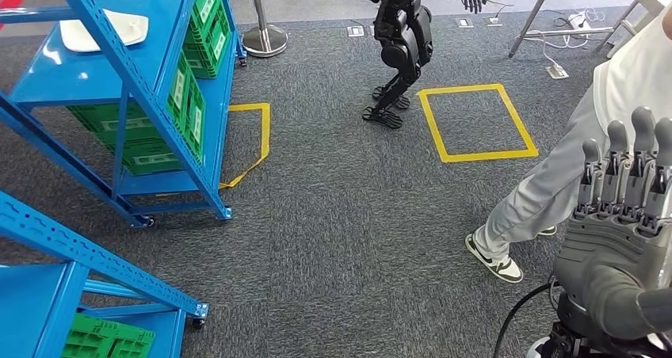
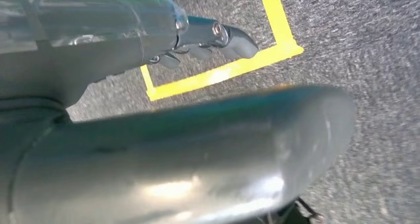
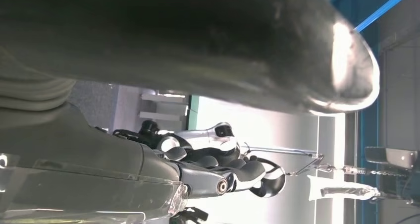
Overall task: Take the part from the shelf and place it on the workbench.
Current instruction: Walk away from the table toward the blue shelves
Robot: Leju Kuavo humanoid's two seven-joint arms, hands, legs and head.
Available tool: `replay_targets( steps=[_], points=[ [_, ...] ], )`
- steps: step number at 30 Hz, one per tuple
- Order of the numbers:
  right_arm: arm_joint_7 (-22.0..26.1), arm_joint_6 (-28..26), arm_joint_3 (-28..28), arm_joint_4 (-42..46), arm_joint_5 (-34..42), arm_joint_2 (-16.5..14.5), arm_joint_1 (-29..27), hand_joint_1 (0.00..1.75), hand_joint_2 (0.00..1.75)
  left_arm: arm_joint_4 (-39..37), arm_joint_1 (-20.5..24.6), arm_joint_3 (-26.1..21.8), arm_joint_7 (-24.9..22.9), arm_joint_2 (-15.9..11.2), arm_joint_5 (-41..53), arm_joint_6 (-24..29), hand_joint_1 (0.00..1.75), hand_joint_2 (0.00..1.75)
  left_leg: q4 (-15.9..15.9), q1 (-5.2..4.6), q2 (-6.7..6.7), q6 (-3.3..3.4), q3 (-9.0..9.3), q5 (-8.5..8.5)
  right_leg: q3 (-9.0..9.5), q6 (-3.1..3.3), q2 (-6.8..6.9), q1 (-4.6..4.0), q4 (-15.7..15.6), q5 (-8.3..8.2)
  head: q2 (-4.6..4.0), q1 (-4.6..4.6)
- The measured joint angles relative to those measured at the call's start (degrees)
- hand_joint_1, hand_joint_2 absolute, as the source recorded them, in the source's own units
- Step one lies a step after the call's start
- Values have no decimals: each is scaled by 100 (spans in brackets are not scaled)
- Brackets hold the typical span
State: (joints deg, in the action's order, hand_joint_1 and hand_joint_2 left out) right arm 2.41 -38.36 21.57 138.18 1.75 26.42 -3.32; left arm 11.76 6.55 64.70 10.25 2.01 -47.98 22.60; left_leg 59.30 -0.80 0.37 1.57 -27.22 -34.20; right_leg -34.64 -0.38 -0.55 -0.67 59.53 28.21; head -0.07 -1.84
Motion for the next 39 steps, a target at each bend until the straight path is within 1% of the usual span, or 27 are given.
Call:
replay_targets(
  steps=[2, 5, 18, 20, 22, 24, 25, 26, 27, 28, 29, 30, 31, 32, 33, 34, 35, 36, 37, 38, 39],
  points=[
    [-19, 3, -1, 0, -2, 2, -1, 0, 0, -1, 0, -61, 85, -8, -154, -35, 0, 0, -43, 2, 2, -21, 20, -22, 1, 20, 1, -1, 0, 18, 0, 5],
    [-27, 4, -2, -2, -3, 3, -1, 0, 0, -3, 0, -131, 133, -16, -233, -55, 0, 0, -167, 8, 8, -63, 88, -101, 4, 26, 5, -2, 1, 29, 0, 8],
    [-130, 72, -2, -4, -82, 15, 3, 0, 0, -5, -2, -245, 123, -19, -231, -63, 0, 0, -199, 2, -2, -62, 153, -114, 87, 24, 7, 5, -31, 26, 0, 0],
    [-287, 114, -1, -13, -253, 37, 11, 0, 0, -6, -2, -250, 117, -20, -227, -62, 0, 0, -177, -16, -3, -49, 149, -113, 91, 1, 8, 17, -48, 8, 0, 0],
    [-499, 179, 2, -30, -505, 63, 32, 0, 0, -7, -2, -262, 116, -22, -227, -61, 0, 0, -162, -36, -5, -20, 140, -104, 96, -40, 11, 34, -73, -21, 0, 10],
    [-626, 227, 4, -39, -655, 86, 61, 0, 0, -7, -1, -279, 116, -21, -227, -61, 0, 0, -256, -12, -3, 40, 171, -46, 104, -82, 19, 29, -83, -20, 0, 26],
    [-655, 243, 4, -40, -693, 103, 76, 0, 0, -7, -1, -286, 116, -20, -227, -61, 0, 0, -320, 7, 1, 75, 203, -7, 75, -107, 22, 26, -25, 30, 0, 21],
    [-671, 256, 5, -43, -712, 120, 94, 0, 0, -7, -1, -290, 116, -18, -227, -61, 0, 0, -381, 27, 6, 105, 235, 29, -2, -134, 24, 27, 137, 129, 0, 7],
    [-682, 265, 7, -50, -721, 133, 106, 0, 0, -7, -4, -292, 116, -17, -228, -61, 0, 0, -409, 36, 14, 118, 263, 51, -135, -160, 26, 40, 413, 273, 0, -16],
    [-691, 272, 8, -59, -724, 142, 117, 0, 0, -7, -8, -295, 116, -18, -229, -61, 0, 0, -417, 37, 25, 124, 270, 55, -310, -185, 26, 59, 782, 428, 0, -39],
    [-702, 277, 10, -71, -725, 145, 124, 0, 0, -7, -14, -298, 116, -18, -231, -61, 0, 0, -416, 36, 42, 121, 279, 52, -481, -207, 27, 79, 1137, 541, 0, -53],
    [-712, 281, 12, -84, -727, 145, 125, 0, 0, -7, -22, -302, 116, -18, -233, -61, 0, 0, -415, 35, 66, 116, 295, 42, -599, -224, 27, 98, 1372, 569, 0, -59],
    [-719, 288, 13, -93, -731, 145, 127, 0, 0, -7, -27, -309, 117, -19, -234, -61, 0, 0, -413, 36, 101, 104, 320, 25, -637, -235, 26, 114, 1417, 487, 0, -60],
    [-725, 298, 14, -98, -738, 148, 130, 0, 0, -7, -30, -316, 117, -17, -234, -61, 0, 0, -411, 39, 146, 87, 359, -1, -565, -240, 16, 129, 1221, 285, 0, -61],
    [-732, 309, 15, -100, -746, 152, 132, 0, 0, -7, -30, -323, 117, -15, -234, -61, 0, 0, -409, 42, 196, 66, 407, -36, -428, -240, -43, 148, 868, 35, 0, -63],
    [-738, 320, 17, -103, -752, 160, 134, 0, 0, -7, -25, -330, 118, -11, -234, -61, 0, 0, -411, 51, 248, 41, 428, -70, -285, -231, -176, 173, 546, -139, 0, -60],
    [-748, 328, 19, -105, -758, 168, 129, 0, 0, -7, -15, -335, 118, -8, -235, -61, 0, 0, -396, 62, 303, 9, 434, -103, -157, -214, -303, 191, 269, -255, 0, -47],
    [-763, 335, 20, -109, -760, 180, 127, 0, 0, -7, -2, -339, 119, 0, -236, -61, 0, 0, -382, 80, 360, -25, 409, -124, -82, -186, -398, 197, 119, -259, -1, -45],
    [-775, 340, 22, -113, -761, 190, 127, 0, 0, -7, 9, -341, 119, 7, -239, -62, 0, 0, -372, 100, 421, -62, 364, -130, -48, -149, -424, 194, 84, -199, 0, -39],
    [-786, 344, 21, -113, -763, 200, 130, 0, 0, -7, 16, -343, 120, 14, -240, -62, 0, 0, -360, 113, 494, -99, 337, -135, -20, -110, -358, 180, 26, -172, 0, -39],
    [-793, 348, 21, -114, -763, 210, 144, 0, 0, -7, 16, -344, 121, 22, -241, -63, 0, 0, -357, 125, 534, -132, 318, -154, 20, -69, -273, 180, -43, -118, 0, -49]
  ],
)
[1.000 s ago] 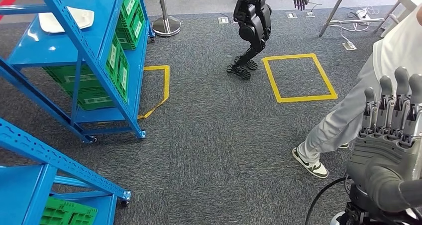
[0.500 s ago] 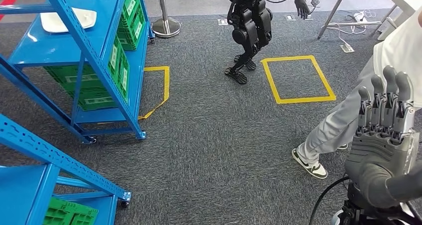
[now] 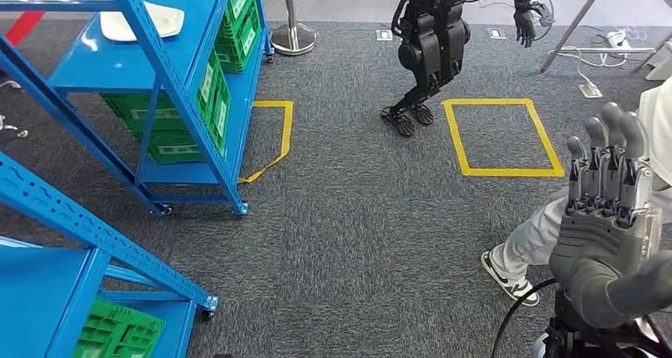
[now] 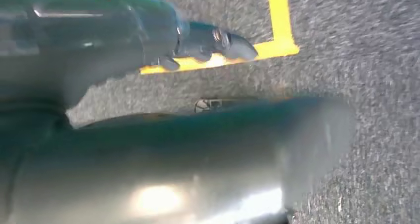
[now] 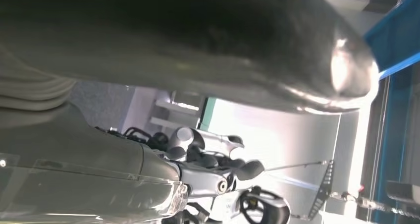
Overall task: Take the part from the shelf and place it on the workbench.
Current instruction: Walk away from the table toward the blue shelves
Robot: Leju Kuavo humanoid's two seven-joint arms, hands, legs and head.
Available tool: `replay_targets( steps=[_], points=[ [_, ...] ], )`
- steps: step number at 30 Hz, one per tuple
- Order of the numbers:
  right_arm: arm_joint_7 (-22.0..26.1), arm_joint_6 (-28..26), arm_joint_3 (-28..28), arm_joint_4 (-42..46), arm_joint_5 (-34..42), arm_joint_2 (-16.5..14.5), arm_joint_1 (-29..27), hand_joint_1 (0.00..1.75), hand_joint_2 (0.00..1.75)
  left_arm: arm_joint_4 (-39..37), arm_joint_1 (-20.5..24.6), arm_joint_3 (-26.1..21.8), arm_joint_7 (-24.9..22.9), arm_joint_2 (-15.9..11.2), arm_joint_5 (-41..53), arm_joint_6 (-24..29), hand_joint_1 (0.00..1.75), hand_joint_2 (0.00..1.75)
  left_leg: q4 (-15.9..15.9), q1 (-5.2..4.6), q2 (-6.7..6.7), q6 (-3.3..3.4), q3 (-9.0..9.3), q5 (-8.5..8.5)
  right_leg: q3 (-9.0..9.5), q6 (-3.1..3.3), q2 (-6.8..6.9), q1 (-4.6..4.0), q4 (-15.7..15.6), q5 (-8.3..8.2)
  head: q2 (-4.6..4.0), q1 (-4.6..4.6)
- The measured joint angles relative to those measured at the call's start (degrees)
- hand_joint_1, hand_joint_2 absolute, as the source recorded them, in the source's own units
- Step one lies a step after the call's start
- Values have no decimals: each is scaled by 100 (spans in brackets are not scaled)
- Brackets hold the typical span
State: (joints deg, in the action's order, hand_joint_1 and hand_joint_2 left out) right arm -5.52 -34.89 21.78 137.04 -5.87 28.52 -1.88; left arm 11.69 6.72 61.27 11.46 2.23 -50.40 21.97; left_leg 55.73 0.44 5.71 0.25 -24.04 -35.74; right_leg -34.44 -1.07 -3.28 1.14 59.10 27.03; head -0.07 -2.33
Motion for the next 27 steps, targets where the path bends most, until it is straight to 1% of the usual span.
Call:
replay_targets(
  steps=[1, 2, 3, 4, 5, 6, 7, 8, 9, 10, 11, 12, 13, 15, 16, 17, 18, 19, 20, 21, 22, 23, 24, 25, 26, 27],
  points=[
    [-4, 5, 0, 1, -1, 5, 10, 0, 0, 0, -1, 0, 3, 2, -1, -1, 0, 0, 52, -5, -94, -35, -30, -39, 53, 32, 81, 7, -70, 33, 1, 9],
    [-9, 10, -1, 3, -2, 11, 20, 0, 0, 1, 2, 0, 7, 4, -1, 0, 0, 0, 212, -12, -236, -70, -116, -123, 113, 59, 169, 17, -139, 63, 0, 31],
    [-20, 17, -1, 6, -1, 16, 26, 0, 0, 1, 7, 0, 12, 4, -2, 1, 0, 0, 506, -13, -406, -104, -285, -246, 171, 79, 263, 25, -194, 95, 0, 59],
    [-34, 25, 1, 9, 2, 19, 27, 0, 0, 1, 12, 0, 16, 4, -2, 1, 0, 0, 899, -11, -560, -136, -532, -369, 204, 90, 355, 19, -203, 116, 0, 98],
    [-47, 30, 3, 12, 3, 22, 29, 0, 0, 1, 12, 0, 20, 4, -3, 3, 0, 0, 1307, 2, -595, -161, -814, -466, 229, 96, 447, 16, -204, 141, 0, 133],
    [-62, 37, 4, 13, 5, 23, 32, 0, 0, 0, 5, 0, 22, 4, -3, 5, 0, 0, 1601, 13, -600, -179, -1055, -478, 255, 95, 531, 12, -203, 169, 0, 156],
    [-76, 43, 7, 12, 6, 23, 38, 0, 0, 0, -6, 0, 22, 4, -3, 8, 0, 0, 1706, 21, -602, -191, -1206, -380, 290, 89, 608, 11, -202, 199, 0, 177],
    [-90, 48, 8, 10, 7, 24, 48, 0, 0, 0, -17, 0, 24, 4, -4, 11, 0, 0, 1598, 24, -619, -195, -1244, -173, 337, 79, 680, 13, -201, 231, 0, 196],
    [-104, 53, 10, 5, 7, 24, 60, 0, 0, -1, -24, 0, 28, 3, -5, 14, 0, 0, 1298, 23, -687, -191, -1175, 115, 394, 61, 747, 15, -200, 266, 0, 217],
    [-119, 59, 13, -3, 7, 24, 70, 0, 0, -1, -25, 0, 33, 3, -7, 15, 0, 0, 976, 1, -859, -181, -1068, 340, 447, 36, 806, 12, -202, 301, 0, 242],
    [-129, 66, 14, -9, 8, 27, 78, 0, 0, -1, -20, -1, 38, 3, -9, 17, 0, 0, 673, -26, -1023, -156, -961, 498, 490, 3, 860, 0, -194, 335, 0, 272],
    [-137, 74, 15, -15, 8, 33, 85, 0, 0, -1, -13, -1, 42, 4, -10, 17, 0, 0, 477, -56, -1154, -116, -894, 560, 515, -30, 913, -18, -189, 358, 0, 289],
    [-148, 84, 16, -18, 9, 44, 90, 0, 0, 0, -7, -2, 44, 5, -11, 17, 0, 0, 410, -84, -1213, -77, -883, 534, 524, -57, 973, -35, -189, 371, 0, 288],
    [-166, 104, 21, -19, 9, 66, 102, 0, 0, 0, -6, -2, 45, 9, -15, 17, 0, 0, 364, -88, -1043, 12, -909, 541, 535, -105, 1112, -42, -198, 394, 0, 268],
    [-171, 110, 26, -20, 9, 74, 110, 0, 0, 0, -11, -2, 45, 10, -17, 18, 0, 0, 355, -80, -944, 45, -921, 558, 535, -128, 1062, -27, -170, 447, 0, 252],
    [-171, 113, 32, -20, 8, 85, 113, 0, 0, 0, -11, -2, 45, 11, -19, 20, 0, 0, 348, -69, -844, 85, -926, 577, 496, -147, 925, -12, -48, 551, 0, 241],
    [-172, 113, 37, -20, 8, 98, 114, 0, 0, 0, -8, -2, 45, 12, -20, 21, 0, 0, 341, -59, -747, 119, -926, 592, 397, -160, 732, -1, 197, 711, 0, 223],
    [-175, 113, 42, -24, 8, 113, 113, 0, 0, 0, -3, -3, 45, 16, -20, 22, 0, 0, 341, -60, -654, 145, -928, 599, 242, -161, 535, 3, 559, 897, 0, 193],
    [-178, 112, 46, -27, 9, 125, 109, 0, 0, 0, -1, -3, 45, 19, -20, 23, 0, 0, 342, -68, -557, 168, -926, 603, 38, -156, 427, -3, 981, 1073, 0, 164],
    [-181, 112, 53, -31, 10, 131, 109, 0, 0, 0, -3, -3, 45, 22, -20, 22, 0, 0, 342, -81, -457, 180, -919, 605, -149, -146, 379, -12, 1333, 1171, 0, 135],
    [-184, 113, 61, -34, 10, 133, 110, 0, 0, -1, -9, -3, 44, 25, -20, 22, 0, 0, 343, -97, -356, 189, -908, 604, -268, -127, 356, -20, 1512, 1152, 0, 108],
    [-185, 113, 70, -35, 10, 134, 111, 0, 0, -1, -15, -3, 43, 25, -20, 21, 0, 0, 344, -112, -258, 193, -891, 604, -295, -96, 336, -30, 1475, 1017, 0, 85],
    [-187, 114, 78, -35, 10, 134, 112, 0, 0, -1, -17, -3, 42, 25, -20, 21, 0, 0, 344, -122, -166, 195, -868, 601, -228, -55, 300, -44, 1223, 782, 0, 67],
    [-190, 114, 85, -35, 10, 137, 116, 0, 0, -1, -17, -4, 41, 27, -22, 22, 0, 0, 344, -127, -86, 198, -851, 596, -110, -7, 196, -59, 839, 515, 0, 48],
    [-196, 114, 90, -35, 11, 143, 119, 0, 0, 0, -13, -5, 41, 33, -27, 22, 0, 0, 347, -135, -18, 194, -850, 592, 5, 42, 49, -65, 497, 313, 0, 42],
    [-206, 115, 93, -34, 14, 151, 122, 0, 0, 0, -10, -6, 41, 39, -33, 23, 0, 0, 350, -130, 47, 184, -863, 592, 98, 79, -69, -73, 225, 188, 0, 38]
  ],
)
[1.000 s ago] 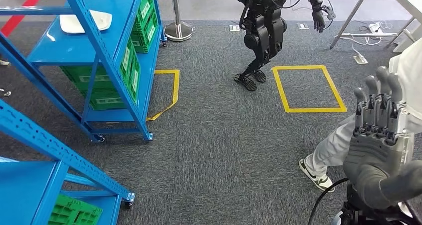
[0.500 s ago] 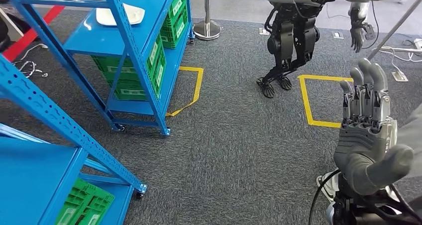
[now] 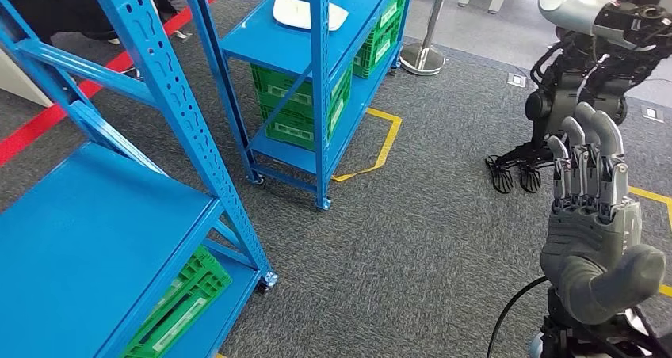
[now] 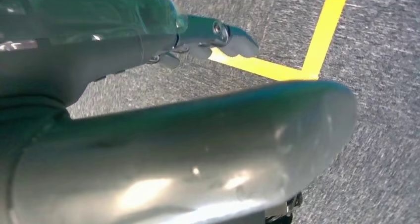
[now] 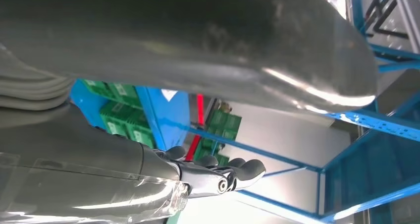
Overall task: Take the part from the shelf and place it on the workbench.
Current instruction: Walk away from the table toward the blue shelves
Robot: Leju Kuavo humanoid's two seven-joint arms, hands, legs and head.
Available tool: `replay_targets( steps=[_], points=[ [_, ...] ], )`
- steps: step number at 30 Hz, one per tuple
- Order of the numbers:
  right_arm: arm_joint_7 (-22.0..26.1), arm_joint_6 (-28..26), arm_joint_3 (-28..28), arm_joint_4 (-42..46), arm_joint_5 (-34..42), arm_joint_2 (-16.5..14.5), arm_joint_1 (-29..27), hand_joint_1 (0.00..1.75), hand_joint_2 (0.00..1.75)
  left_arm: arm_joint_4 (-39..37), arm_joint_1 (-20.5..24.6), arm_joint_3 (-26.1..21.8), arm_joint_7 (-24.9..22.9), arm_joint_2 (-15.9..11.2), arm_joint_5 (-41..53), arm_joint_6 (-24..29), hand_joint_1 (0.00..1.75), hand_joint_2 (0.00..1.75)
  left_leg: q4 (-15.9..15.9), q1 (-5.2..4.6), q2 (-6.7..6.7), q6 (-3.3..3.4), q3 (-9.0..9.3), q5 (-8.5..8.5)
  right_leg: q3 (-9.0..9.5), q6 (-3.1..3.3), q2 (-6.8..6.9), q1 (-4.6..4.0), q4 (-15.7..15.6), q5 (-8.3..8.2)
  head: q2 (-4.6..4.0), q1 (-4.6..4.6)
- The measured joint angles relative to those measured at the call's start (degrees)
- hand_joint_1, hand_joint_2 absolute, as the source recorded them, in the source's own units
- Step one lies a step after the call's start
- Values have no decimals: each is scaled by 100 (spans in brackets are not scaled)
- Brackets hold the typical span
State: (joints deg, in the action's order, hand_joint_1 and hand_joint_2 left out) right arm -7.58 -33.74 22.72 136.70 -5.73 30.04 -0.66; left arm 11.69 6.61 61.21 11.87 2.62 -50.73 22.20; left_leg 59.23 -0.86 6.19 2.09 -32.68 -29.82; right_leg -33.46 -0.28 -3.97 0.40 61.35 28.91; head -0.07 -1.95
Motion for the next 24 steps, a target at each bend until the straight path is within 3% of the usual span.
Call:
replay_targets(
  steps=[1, 3, 4, 6, 7, 8, 9, 10, 11, 12, 14, 16, 17, 19, 21, 23, 24],
  points=[
    [-12, 3, 5, 0, 3, 11, 6, 0, 0, 0, -1, -1, 0, 9, -6, 1, 0, 0, 0, 14, 56, -21, -28, 7, 53, 30, -84, -7, -160, -40, 0, -10],
    [-32, 9, 18, 1, 9, 30, 30, 0, 0, 0, -5, -1, -1, 19, -14, 1, 0, 0, -6, 43, 161, -85, -92, 37, 104, 63, -11, -19, -301, -8, 0, -31],
    [-38, 13, 25, 0, 10, 33, 46, 0, 0, 0, -8, -1, -2, 21, -17, 3, 0, 0, 9, 33, 61, -115, -117, 26, 136, 69, 63, -14, -378, -10, 0, -41],
    [-46, 15, 32, 1, 9, 32, 56, 0, 0, -1, -3, -2, -3, 14, -25, 9, 0, 0, 251, 12, -348, -192, -248, -148, 221, 74, 225, 6, -519, -29, 0, 3],
    [-52, 16, 33, 0, 8, 31, 54, 0, 0, -1, 0, -3, -3, 10, -27, 12, 0, 0, 530, 25, -572, -234, -387, -309, 253, 75, 307, 10, -547, -34, 0, 29],
    [-61, 18, 35, -1, 5, 30, 49, 0, 0, -1, 4, -3, -3, 8, -31, 14, 0, 0, 882, 61, -659, -284, -574, -475, 270, 80, 390, 12, -552, -26, 0, 61],
    [-72, 21, 37, -3, 1, 30, 51, 0, 0, -1, 4, -3, -3, 7, -33, 16, 0, 0, 1215, 104, -662, -326, -759, -594, 278, 74, 477, 18, -546, -16, 0, 79],
    [-86, 25, 41, -3, -7, 29, 51, 0, 0, -1, 1, -3, -3, 7, -36, 20, 0, 0, 1414, 146, -651, -366, -882, -618, 283, 61, 562, 27, -537, -2, 0, 98],
    [-102, 28, 44, -3, -14, 29, 52, 0, 0, -2, -2, -3, -3, 5, -38, 28, 0, 0, 1418, 182, -654, -405, -905, -537, 289, 38, 646, 40, -525, 16, 0, 117],
    [-121, 31, 44, -3, -23, 29, 54, 0, 0, -2, -5, -3, -3, 4, -39, 39, 0, 0, 1199, 210, -694, -443, -804, -361, 299, 5, 723, 59, -505, 40, 0, 134],
    [-167, 42, 44, -2, -56, 32, 63, 0, 0, -1, -3, -3, -2, 7, -46, 62, 0, 0, 493, 225, -964, -493, -438, -21, 325, -85, 860, 89, -444, 110, 0, 175],
    [-232, 80, 40, 2, -106, 52, 83, 0, 0, -1, -3, -4, 7, 15, -68, 83, 0, 0, 117, 189, -1185, -425, -244, 77, 356, -172, 948, 92, -398, 168, 0, 201],
    [-271, 117, 40, 4, -126, 69, 95, 0, 0, -1, -6, -5, 11, 19, -82, 90, 0, 0, 113, 163, -1194, -360, -254, 60, 374, -208, 981, 87, -401, 177, 0, 204],
    [-335, 241, 50, 4, -91, 92, 130, 0, 0, -2, -7, -7, 17, 20, -95, 97, 0, 0, 98, 154, -1060, -253, -267, 70, 410, -266, 1015, 113, -415, 203, 0, 181],
    [-350, 366, 77, -3, 8, 91, 164, 0, 0, -1, 4, -8, 17, 28, -86, 97, 0, 0, 78, 155, -915, -177, -254, 92, 342, -294, 821, 137, -205, 407, 0, 164],
    [-333, 425, 126, -23, 63, 85, 177, 0, 0, -1, 14, -8, 17, 41, -74, 96, 0, 0, 71, 132, -762, -122, -251, 107, 70, -269, 548, 122, 460, 796, 0, 112],
    [-320, 438, 152, -40, 81, 79, 179, 0, 0, 0, 16, -8, 16, 45, -66, 93, 0, 0, 71, 109, -676, -100, -252, 111, -103, -244, 484, 104, 847, 957, 0, 78]
  ],
)
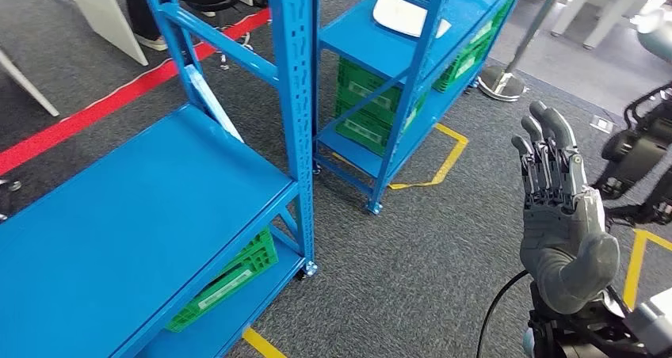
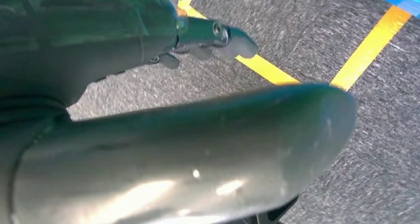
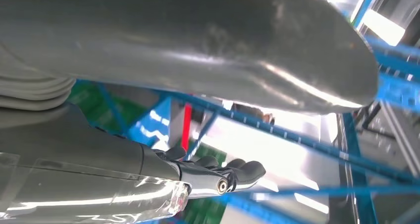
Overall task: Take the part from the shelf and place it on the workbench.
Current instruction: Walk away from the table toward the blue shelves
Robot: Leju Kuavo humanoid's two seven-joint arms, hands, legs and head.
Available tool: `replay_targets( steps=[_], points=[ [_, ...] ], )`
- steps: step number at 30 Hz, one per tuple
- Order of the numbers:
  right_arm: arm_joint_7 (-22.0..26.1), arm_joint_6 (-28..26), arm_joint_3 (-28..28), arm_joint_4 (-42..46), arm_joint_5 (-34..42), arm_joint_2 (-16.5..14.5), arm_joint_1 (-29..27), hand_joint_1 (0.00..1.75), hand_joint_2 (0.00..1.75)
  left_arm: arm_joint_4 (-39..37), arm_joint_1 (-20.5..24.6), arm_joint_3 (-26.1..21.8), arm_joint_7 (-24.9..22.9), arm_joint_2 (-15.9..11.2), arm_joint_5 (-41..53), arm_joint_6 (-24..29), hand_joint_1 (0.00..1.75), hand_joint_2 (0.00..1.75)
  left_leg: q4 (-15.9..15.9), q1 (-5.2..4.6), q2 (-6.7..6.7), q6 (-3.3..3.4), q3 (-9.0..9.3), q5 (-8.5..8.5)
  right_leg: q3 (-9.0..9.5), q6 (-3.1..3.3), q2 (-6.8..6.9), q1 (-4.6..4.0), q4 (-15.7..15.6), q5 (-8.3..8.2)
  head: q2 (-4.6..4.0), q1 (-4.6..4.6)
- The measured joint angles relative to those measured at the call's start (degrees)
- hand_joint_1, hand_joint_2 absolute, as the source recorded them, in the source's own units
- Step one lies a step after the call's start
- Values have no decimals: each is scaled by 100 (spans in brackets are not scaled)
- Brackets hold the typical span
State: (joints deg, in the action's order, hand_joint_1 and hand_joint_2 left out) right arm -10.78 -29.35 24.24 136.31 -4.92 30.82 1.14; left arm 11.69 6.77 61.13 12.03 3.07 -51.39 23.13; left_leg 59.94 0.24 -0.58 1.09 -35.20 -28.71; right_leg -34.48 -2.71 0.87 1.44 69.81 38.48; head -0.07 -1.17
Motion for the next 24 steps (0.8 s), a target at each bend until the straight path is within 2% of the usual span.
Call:
replay_targets(
  steps=[1, 2, 3, 4, 6, 7, 8, 9, 10, 12, 14, 15, 16, 17, 18, 19, 20, 22, 23, 24],
  points=[
    [23, 14, 27, -23, 36, -10, 5, 0, 0, 0, -1, 0, 0, 4, 11, -4, 0, 0, 1, -25, 93, 17, 1, 4, -131, 34, -31, -19, 273, 71, 0, -35],
    [56, 38, 51, -47, 90, -20, 16, 0, 0, -1, -3, 0, 1, 5, 25, -9, 0, 0, 2, -50, 187, 29, 6, 8, -183, 75, -49, -40, 356, 28, 0, -64],
    [100, 69, 82, -73, 156, -32, 38, 0, 0, -1, -5, 0, 8, 5, 41, -15, 0, 0, 3, -70, 282, 36, 17, 12, -134, 125, -78, -65, 210, -135, 0, -86],
    [152, 108, 120, -104, 223, -46, 70, 0, 0, -1, -5, 0, 25, 7, 55, -18, 0, 0, 3, -84, 371, 39, 32, 14, -3, 180, -153, -92, -116, -374, 0, -102],
    [245, 197, 215, -192, 320, -84, 157, 0, 0, 0, 5, 0, 101, 16, 75, -20, 0, 0, 2, -88, 523, 30, 38, 27, 275, 278, -449, -122, -784, -722, 0, -102],
    [279, 239, 266, -247, 355, -105, 207, 0, 0, 1, 12, 0, 155, 26, 84, -18, 0, 0, 1, -76, 588, 10, 16, 46, 354, 307, -555, -135, -984, -791, 0, -107],
    [308, 273, 312, -308, 390, -126, 262, 0, 0, 2, 17, 0, 208, 37, 90, -17, 0, 0, -4, -58, 649, -18, -19, 70, 383, 327, -597, -143, -1069, -785, 0, -112],
    [331, 297, 357, -368, 425, -147, 319, 0, 0, 2, 19, 0, 252, 49, 96, -15, 0, 0, -11, -44, 716, -53, -55, 101, 393, 335, -540, -156, -1130, -793, 0, -123],
    [346, 314, 397, -423, 457, -165, 374, 0, 0, 3, 17, 0, 280, 61, 102, -12, 0, 0, -12, -37, 718, -80, -85, 115, 412, 345, -462, -151, -1197, -802, 0, -138],
    [369, 335, 469, -537, 517, -210, 440, 0, 0, 1, 19, 0, 297, 70, 112, 1, 0, 0, 127, -64, 405, -131, -184, 11, 471, 363, -296, -137, -1346, -849, 0, -102],
    [377, 347, 527, -640, 560, -242, 458, 0, 0, 0, 31, 0, 289, 71, 120, 9, 0, 0, 666, -62, 51, -198, -462, -307, 507, 377, -112, -135, -1417, -882, 0, -45],
    [379, 351, 554, -687, 573, -251, 461, 0, 0, 1, 34, 0, 281, 72, 122, 8, 0, 0, 1021, -33, 23, -238, -644, -470, 508, 381, -15, -136, -1420, -882, 0, -23],
    [379, 353, 580, -735, 584, -260, 461, 0, 0, 1, 30, 0, 273, 74, 125, 8, 0, 0, 1302, -4, 32, -273, -787, -564, 508, 377, 82, -133, -1417, -876, 0, -7],
    [379, 354, 604, -776, 592, -269, 461, 0, 0, 1, 23, 0, 265, 75, 126, 7, 0, 0, 1413, 25, 38, -306, -842, -554, 510, 366, 179, -127, -1413, -866, 0, 9],
    [379, 355, 620, -811, 598, -278, 464, 0, 0, 1, 17, 0, 262, 74, 126, 8, 0, 0, 1309, 48, 18, -336, -782, -445, 514, 348, 269, -119, -1407, -852, 0, 23],
    [379, 355, 630, -837, 601, -286, 470, 0, 0, 0, 12, 0, 259, 72, 126, 8, 0, 0, 1002, 64, -57, -360, -607, -264, 523, 320, 352, -109, -1393, -833, 0, 40],
    [379, 354, 639, -859, 602, -294, 477, 0, 0, 0, 12, 0, 259, 71, 128, 8, 0, 0, 607, 63, -236, -380, -390, -112, 535, 281, 428, -103, -1373, -805, 0, 65],
    [379, 355, 663, -899, 604, -309, 498, 0, 0, 0, 13, 0, 259, 75, 132, 8, 0, 0, 53, 39, -547, -326, -80, 56, 559, 197, 538, -118, -1323, -744, 0, 106],
    [380, 355, 680, -918, 604, -316, 507, 0, 0, -1, 11, 0, 259, 78, 133, 8, 0, 0, -32, 15, -618, -272, -41, 51, 573, 165, 581, -127, -1314, -725, 0, 111],
    [381, 355, 698, -938, 604, -322, 516, 0, 0, -1, 6, 0, 259, 80, 133, 8, 0, 0, -33, -1, -566, -207, -49, 58, 589, 138, 627, -129, -1319, -716, 0, 105]
  ],
)
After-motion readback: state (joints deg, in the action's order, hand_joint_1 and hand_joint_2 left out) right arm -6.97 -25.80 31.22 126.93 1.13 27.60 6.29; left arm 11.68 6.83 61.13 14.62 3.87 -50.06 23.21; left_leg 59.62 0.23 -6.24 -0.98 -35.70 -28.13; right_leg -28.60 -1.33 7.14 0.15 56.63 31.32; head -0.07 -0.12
